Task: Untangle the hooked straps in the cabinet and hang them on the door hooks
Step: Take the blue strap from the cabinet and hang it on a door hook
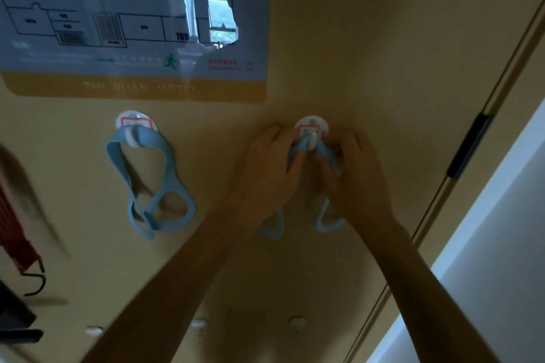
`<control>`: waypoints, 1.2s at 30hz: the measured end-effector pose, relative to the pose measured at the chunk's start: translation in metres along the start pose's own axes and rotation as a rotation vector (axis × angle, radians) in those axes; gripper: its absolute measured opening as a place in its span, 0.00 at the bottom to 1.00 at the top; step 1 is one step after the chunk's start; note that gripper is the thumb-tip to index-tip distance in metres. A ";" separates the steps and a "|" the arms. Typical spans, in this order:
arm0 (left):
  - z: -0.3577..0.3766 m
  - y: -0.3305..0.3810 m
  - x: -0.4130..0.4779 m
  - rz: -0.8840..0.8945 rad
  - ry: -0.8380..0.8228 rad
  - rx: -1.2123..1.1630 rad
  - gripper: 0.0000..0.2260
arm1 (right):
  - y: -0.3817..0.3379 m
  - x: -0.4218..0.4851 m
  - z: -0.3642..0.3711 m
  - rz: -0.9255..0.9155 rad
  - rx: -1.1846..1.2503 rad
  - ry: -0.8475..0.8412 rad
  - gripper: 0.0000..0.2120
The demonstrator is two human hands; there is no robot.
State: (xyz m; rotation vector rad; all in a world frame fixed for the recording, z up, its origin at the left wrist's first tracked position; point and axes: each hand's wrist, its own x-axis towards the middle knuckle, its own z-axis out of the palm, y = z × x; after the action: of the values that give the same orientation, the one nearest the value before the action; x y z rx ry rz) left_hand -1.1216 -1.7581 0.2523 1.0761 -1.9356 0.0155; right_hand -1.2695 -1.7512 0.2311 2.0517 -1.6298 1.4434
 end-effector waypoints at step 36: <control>-0.036 -0.124 -0.366 -0.984 -0.757 0.125 0.15 | 0.002 -0.261 0.130 0.321 -0.011 -1.232 0.14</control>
State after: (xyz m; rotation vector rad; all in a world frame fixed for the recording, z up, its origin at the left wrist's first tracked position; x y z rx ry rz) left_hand -0.9306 -1.5739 -0.0314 2.2390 -1.7896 -0.9341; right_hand -1.1823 -1.6587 -0.0312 2.9847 -2.3438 0.0070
